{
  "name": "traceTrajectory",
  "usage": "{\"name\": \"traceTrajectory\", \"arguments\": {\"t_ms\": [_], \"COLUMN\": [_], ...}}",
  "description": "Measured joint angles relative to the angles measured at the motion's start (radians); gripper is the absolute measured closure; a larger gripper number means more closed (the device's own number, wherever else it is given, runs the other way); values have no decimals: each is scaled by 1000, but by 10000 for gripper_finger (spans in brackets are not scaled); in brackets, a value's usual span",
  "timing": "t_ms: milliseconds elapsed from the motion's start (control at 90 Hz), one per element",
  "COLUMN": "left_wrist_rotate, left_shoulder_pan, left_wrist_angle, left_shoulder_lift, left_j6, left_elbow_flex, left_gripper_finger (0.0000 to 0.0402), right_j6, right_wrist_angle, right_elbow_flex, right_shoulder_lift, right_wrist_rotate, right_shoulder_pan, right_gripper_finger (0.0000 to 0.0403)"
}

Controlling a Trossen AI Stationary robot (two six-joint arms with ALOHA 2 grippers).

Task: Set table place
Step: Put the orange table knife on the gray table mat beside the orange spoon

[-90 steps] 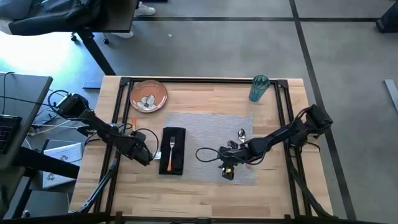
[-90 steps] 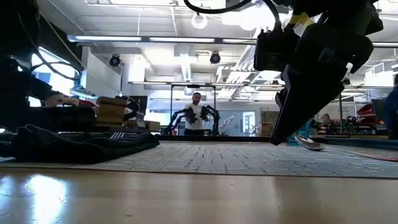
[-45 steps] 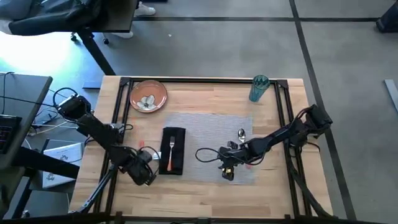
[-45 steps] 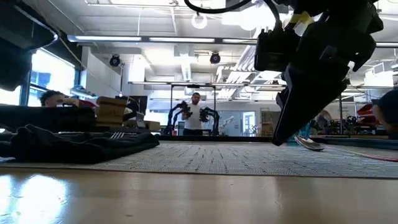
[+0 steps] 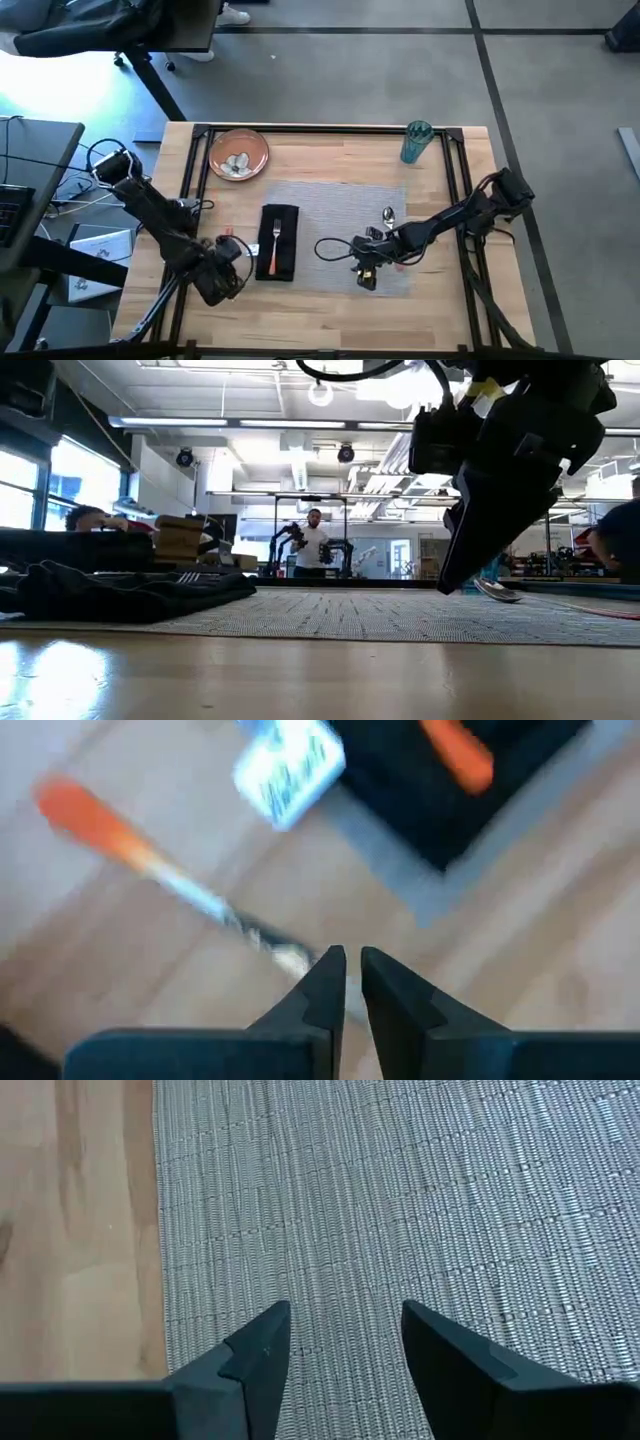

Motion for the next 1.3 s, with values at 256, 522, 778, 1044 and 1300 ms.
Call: {"name": "traceTrajectory", "arguments": {"t_ms": [256, 522, 778, 1044, 1300], "left_wrist_rotate": [85, 95, 62, 57, 30], "left_shoulder_pan": [2, 29, 46, 45, 49], "left_wrist_angle": [18, 70, 185, 195, 197], "left_shoulder_lift": [0, 0, -4, -6, -4], "left_j6": [-230, -340, -326, -375, -374], "left_elbow_flex": [-125, -210, -255, -293, -299], "left_gripper_finger": [293, 244, 249, 270, 338], "right_j6": [-1, -26, -28, -28, -42], "right_wrist_angle": [1, 2, 2, 2, 2], "right_elbow_flex": [0, 0, 0, 0, 0], "right_shoulder_lift": [0, 0, 0, 0, 0], "right_wrist_rotate": [5, 53, 55, 109, 139], "right_shoulder_pan": [8, 8, 7, 7, 7], "right_gripper_finger": [231, 231, 231, 231, 231]}}
